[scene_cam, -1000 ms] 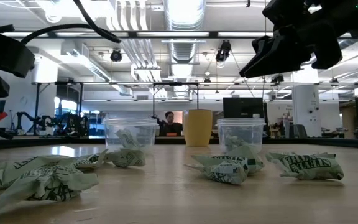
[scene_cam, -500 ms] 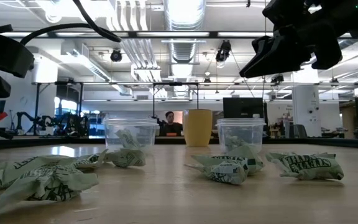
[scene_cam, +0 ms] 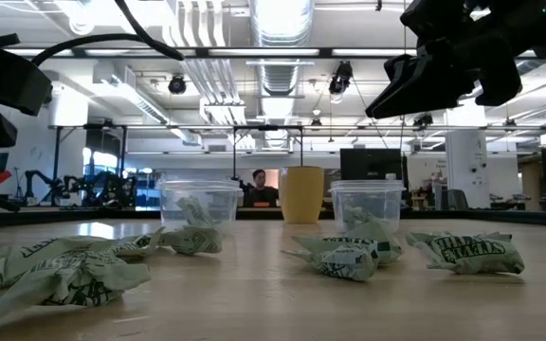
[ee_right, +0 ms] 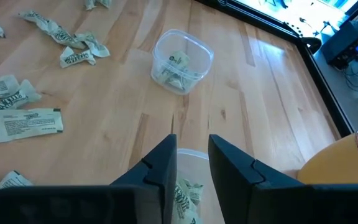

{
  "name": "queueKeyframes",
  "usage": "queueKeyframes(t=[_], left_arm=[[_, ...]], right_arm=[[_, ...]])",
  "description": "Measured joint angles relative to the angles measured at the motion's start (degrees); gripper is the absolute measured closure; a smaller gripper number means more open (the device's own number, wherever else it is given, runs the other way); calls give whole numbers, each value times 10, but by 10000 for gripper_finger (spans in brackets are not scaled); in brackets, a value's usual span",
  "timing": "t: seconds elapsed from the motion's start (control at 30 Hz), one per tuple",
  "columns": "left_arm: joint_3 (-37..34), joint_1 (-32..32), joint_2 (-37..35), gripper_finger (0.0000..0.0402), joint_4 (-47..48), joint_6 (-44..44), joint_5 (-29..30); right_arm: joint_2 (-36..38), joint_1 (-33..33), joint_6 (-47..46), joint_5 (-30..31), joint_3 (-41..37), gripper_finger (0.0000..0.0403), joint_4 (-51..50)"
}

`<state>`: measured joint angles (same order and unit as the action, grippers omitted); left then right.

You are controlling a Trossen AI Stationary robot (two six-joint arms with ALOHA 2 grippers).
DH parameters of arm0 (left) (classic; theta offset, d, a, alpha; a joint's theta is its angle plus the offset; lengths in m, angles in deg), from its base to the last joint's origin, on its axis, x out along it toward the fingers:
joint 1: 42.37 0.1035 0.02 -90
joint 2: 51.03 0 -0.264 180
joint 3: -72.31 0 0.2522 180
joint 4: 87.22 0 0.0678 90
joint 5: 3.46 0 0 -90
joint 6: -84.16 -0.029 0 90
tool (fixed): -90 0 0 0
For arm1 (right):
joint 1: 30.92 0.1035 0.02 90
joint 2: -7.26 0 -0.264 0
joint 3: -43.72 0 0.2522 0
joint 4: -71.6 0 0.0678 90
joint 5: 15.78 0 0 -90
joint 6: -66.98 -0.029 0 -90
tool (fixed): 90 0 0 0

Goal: Pick and place items into bin
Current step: Put the green sweetener bag into the left transparent food container

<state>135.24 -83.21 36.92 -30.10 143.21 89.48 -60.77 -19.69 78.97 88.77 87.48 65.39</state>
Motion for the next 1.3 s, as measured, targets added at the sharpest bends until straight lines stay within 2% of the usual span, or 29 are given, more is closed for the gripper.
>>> queueKeyframes(t=[0.17,0.43,0.53,0.73,0.83,1.07,1.3], left_arm=[[13,9,-17,400,44,1,9],[39,27,-38,400,73,-42,88],[51,40,-42,400,72,-81,148],[73,82,-43,401,60,-183,313],[74,111,-43,401,29,-249,358],[57,191,-42,401,-75,-381,368],[49,241,-41,401,-99,-417,365]], right_arm=[[0,0,0,0,0,314,0],[0,0,3,0,0,322,0],[0,0,3,0,0,325,0],[0,0,4,0,0,326,0],[0,0,4,0,0,328,0],[0,0,4,0,0,323,0],[0,0,4,0,0,324,-1]])
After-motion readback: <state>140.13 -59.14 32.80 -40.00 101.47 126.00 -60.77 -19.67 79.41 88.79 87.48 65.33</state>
